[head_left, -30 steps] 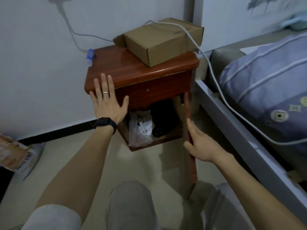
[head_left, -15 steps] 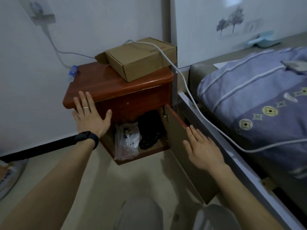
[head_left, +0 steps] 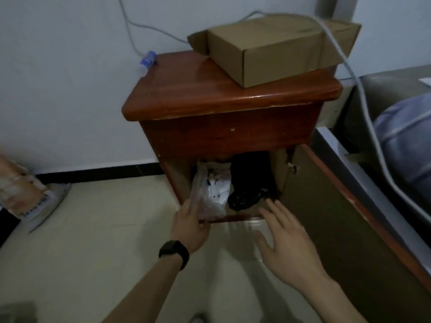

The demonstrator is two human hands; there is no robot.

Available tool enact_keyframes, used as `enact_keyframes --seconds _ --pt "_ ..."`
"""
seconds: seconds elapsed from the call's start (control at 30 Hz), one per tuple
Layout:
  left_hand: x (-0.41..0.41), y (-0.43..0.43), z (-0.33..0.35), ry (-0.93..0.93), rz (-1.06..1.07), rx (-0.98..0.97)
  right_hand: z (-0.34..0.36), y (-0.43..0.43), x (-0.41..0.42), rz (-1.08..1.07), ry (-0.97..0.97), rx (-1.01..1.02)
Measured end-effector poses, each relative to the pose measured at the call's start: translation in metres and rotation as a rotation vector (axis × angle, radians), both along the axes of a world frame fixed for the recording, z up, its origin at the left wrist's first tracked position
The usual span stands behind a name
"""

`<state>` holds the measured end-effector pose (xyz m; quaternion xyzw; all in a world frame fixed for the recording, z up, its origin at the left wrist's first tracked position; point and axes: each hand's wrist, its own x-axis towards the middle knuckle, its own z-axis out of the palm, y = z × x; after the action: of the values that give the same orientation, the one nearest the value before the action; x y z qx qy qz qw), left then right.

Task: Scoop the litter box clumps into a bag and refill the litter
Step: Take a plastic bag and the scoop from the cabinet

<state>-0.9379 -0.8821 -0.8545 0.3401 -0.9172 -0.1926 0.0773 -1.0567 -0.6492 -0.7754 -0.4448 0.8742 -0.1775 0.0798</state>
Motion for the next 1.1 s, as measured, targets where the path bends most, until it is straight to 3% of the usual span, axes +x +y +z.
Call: enact_keyframes --seconds 0.17,0.27,0.37,0.43,0.63,0.73,0.83,1.0,1.1 --pt "-0.007 -0.024 -0.081 -0.153 0.086 0.221 -0.105 -0.058 -0.013 0.132 -0.288 0.362" --pt "-0.022 -0.044 -0.111 -0.095 0.107 0.214 -0.155 -0.087 -0.023 0.153 -0.358 0.480" --pt "-0.052 -0.066 -0.125 -0.025 0.069 0.094 -0.181 -0.118 -0.037 0.081 -0.334 0.447" --pt "-0.074 -0.083 -0.131 -0.068 0.046 0.004 -0.193 -0.143 -0.048 0.004 -0.336 0.324" --pt "-0.092 -0.098 -0.157 -0.118 0.117 0.002 -0.221 -0.232 -0.078 -0.270 -0.318 -0.030" --pt "-0.083 -0.087 -0.158 -0.177 0.112 -0.021 -0.229 -0.266 -0.085 -0.319 -0.329 0.004" --pt "-0.070 -0.084 -0.149 -0.244 0.113 0.072 -0.234 -0.286 -0.087 -0.336 -0.375 0.194" --pt "-0.043 -0.081 -0.138 -0.173 0.094 0.150 -0.246 -0.299 -0.083 -0.352 -0.323 0.296" --pt "-0.019 -0.079 -0.138 -0.119 0.087 0.172 -0.246 -0.301 -0.079 -0.418 -0.401 0.180"
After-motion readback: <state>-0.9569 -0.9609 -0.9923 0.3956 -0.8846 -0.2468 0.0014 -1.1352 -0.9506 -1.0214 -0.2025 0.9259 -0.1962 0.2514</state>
